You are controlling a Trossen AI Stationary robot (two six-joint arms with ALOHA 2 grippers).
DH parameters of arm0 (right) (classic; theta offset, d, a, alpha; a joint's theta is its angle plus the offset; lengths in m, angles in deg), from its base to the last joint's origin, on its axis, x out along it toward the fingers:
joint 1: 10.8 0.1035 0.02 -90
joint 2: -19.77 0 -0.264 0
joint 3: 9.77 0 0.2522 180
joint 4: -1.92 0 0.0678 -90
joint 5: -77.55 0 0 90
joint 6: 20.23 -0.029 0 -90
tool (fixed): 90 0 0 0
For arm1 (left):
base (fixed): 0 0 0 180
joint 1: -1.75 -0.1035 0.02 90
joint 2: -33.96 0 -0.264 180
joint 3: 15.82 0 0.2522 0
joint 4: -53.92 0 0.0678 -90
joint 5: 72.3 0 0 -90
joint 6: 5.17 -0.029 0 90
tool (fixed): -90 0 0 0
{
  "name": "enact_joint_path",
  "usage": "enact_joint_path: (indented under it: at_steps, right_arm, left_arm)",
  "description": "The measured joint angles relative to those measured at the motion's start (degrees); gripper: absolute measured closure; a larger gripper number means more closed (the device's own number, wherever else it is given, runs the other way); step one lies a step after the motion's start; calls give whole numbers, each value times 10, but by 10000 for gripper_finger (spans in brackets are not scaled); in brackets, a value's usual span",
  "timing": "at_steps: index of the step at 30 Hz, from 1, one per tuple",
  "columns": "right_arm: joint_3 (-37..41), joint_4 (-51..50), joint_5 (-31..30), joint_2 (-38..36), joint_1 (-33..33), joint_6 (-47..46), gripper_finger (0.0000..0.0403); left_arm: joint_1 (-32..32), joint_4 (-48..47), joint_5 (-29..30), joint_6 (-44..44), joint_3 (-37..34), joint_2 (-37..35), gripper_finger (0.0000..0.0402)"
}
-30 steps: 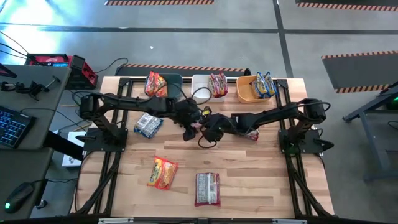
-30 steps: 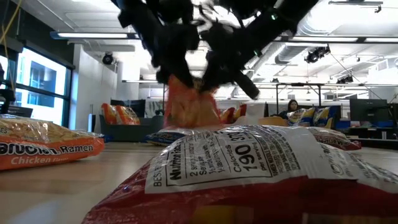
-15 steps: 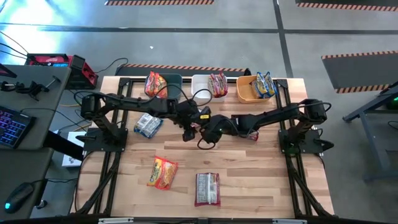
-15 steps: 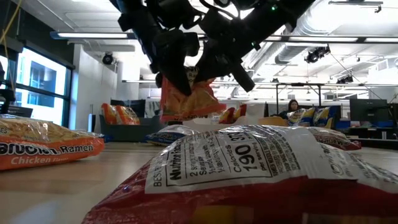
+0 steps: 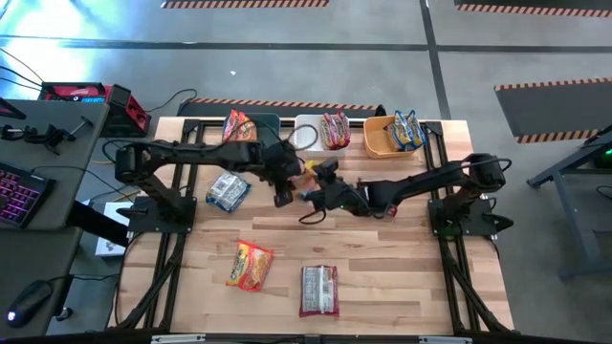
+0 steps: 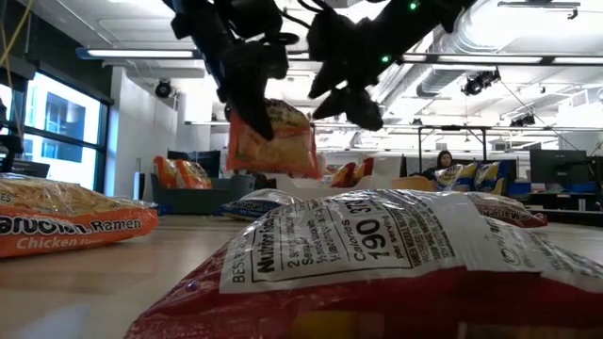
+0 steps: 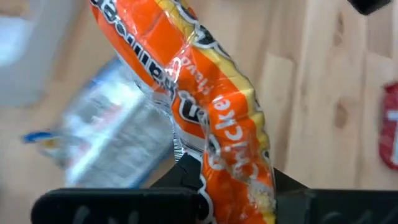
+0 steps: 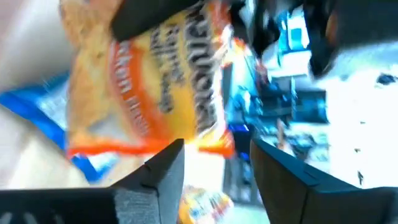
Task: Sort Maruchan noodles
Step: Put the right orange noodle pack into the blue bin
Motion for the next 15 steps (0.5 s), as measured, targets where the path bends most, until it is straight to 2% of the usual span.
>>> enact_joint_path:
  at_steps: [3,7,12,15]
  right_arm:
    - [0,-16,-51,-20,5,-4,234]
    - [1,-93,-95,-64,8,-69,279]
    - [2,-204,-62,-123,-3,-198,369]
    - [2,-236,-23,-149,-11,-249,395]
  left_arm:
    - [-19,-21,37,7,0,-29,363]
    - [-55,-62,132,48,0,-79,367]
    - [-126,-102,273,110,1,-131,372]
    - [-174,-106,299,121,1,-128,370]
